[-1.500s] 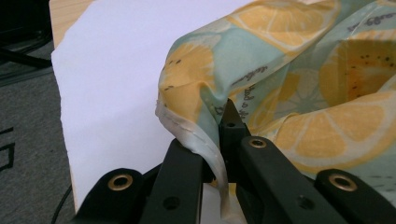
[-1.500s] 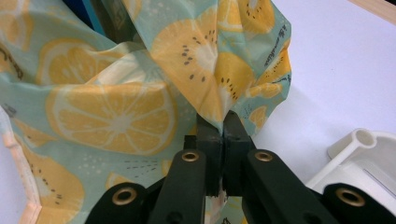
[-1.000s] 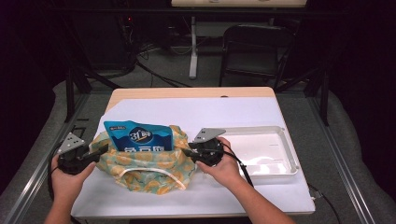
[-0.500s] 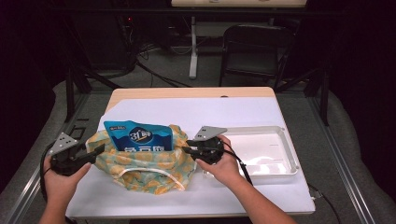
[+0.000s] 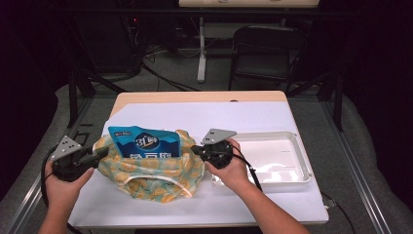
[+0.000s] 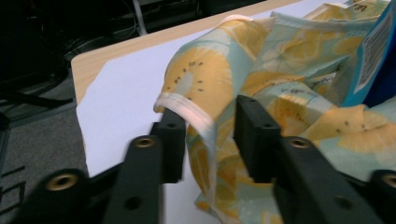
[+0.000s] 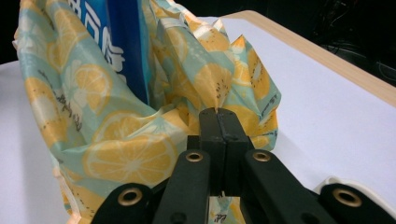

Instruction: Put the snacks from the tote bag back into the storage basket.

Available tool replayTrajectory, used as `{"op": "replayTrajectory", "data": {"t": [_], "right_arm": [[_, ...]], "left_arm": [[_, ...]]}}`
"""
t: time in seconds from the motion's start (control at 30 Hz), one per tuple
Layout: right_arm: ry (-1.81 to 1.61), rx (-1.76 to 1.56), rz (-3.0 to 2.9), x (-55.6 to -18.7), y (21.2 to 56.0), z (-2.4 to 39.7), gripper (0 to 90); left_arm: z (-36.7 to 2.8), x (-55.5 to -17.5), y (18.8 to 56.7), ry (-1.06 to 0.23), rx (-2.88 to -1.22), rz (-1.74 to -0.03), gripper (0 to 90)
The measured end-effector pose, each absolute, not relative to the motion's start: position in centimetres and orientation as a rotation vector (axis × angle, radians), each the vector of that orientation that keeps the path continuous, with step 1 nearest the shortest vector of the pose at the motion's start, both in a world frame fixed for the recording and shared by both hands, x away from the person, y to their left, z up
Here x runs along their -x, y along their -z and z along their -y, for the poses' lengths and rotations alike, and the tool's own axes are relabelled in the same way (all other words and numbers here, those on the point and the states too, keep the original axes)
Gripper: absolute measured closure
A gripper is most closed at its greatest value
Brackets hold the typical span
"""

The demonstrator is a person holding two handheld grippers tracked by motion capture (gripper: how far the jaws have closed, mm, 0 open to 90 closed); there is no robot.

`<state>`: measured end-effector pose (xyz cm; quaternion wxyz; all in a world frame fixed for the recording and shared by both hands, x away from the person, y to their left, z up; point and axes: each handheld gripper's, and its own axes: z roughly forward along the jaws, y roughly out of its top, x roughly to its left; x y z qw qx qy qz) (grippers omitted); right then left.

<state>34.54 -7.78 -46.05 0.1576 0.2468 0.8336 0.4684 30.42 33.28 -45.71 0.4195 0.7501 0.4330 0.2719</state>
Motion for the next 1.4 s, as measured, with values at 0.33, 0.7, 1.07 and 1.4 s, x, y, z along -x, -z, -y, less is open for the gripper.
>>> {"op": "replayTrajectory", "data": {"t": [0.33, 0.7, 1.07, 1.4], "right_arm": [[-1.372, -0.741, -2.335, -35.5, 45.3, 7.8, 90.0], [-1.299, -0.869, -2.329, -38.3, 46.9, 7.4, 90.0], [-1.190, -0.938, -2.374, -40.0, 48.6, 7.3, 90.0], [-1.147, -0.957, -2.417, -40.4, 49.5, 6.9, 90.0]], "left_arm": [[-32.6, -31.7, 45.3, -0.692, -1.875, -1.103, 88.3], [-32.2, -33.7, 46.9, -0.661, -1.916, -1.188, 89.6], [-32.6, -34.6, 48.7, -0.597, -1.945, -1.257, 89.5], [-33.2, -34.3, 49.6, -0.556, -1.925, -1.277, 88.3]]}}
